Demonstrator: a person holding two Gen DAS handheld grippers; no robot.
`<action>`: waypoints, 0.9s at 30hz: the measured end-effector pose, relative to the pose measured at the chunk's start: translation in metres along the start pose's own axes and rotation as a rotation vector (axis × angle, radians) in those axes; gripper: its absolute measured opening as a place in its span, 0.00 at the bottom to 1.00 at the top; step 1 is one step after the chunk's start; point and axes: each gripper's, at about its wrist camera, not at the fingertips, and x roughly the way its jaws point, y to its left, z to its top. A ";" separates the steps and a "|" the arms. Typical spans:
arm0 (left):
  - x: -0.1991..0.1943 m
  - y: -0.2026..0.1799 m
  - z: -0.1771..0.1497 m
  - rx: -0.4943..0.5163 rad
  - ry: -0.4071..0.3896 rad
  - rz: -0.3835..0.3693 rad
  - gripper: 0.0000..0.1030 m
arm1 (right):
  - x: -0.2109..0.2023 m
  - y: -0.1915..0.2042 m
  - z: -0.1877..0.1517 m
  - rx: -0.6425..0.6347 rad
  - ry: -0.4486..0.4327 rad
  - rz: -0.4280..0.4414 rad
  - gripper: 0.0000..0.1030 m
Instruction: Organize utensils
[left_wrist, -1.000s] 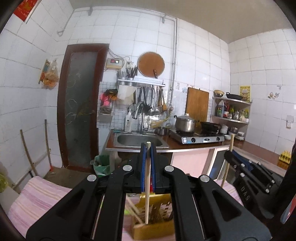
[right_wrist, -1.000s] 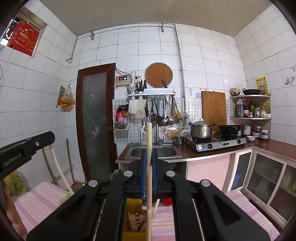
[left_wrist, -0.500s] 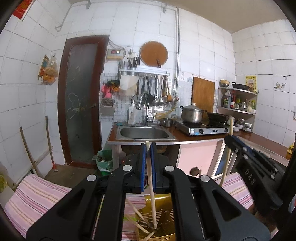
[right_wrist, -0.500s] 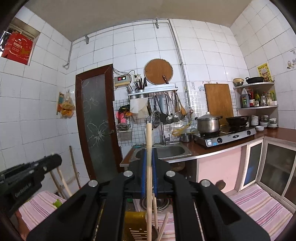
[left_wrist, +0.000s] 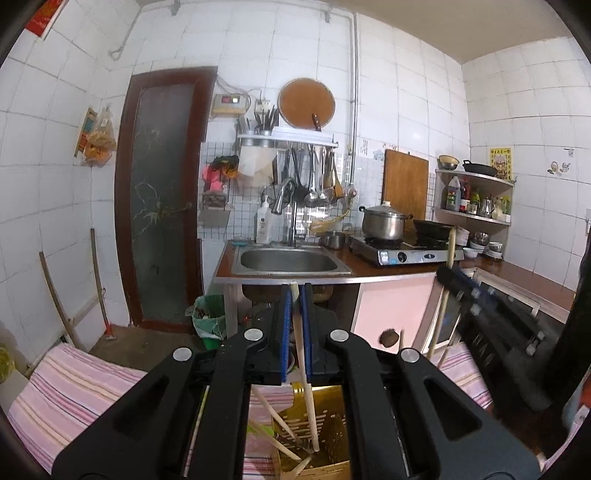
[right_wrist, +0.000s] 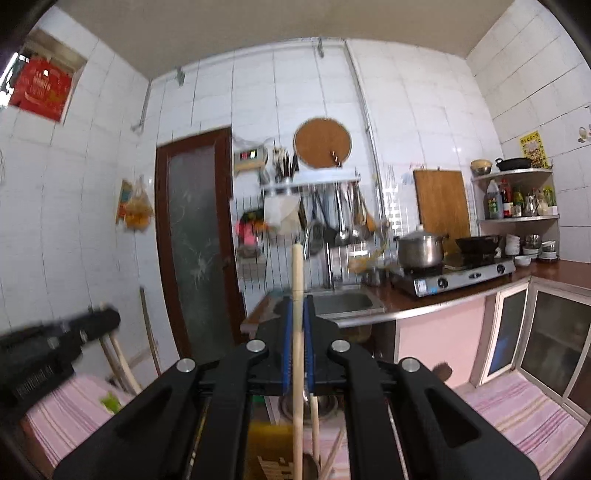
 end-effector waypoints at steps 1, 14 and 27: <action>0.002 0.001 -0.004 -0.001 0.010 0.001 0.05 | 0.001 0.000 -0.007 -0.012 0.014 -0.002 0.06; 0.000 0.011 -0.013 -0.022 0.134 0.024 0.20 | -0.010 -0.007 -0.034 -0.080 0.199 -0.036 0.08; -0.148 0.032 -0.049 0.044 0.058 0.129 0.95 | -0.150 -0.012 -0.027 -0.097 0.257 -0.102 0.91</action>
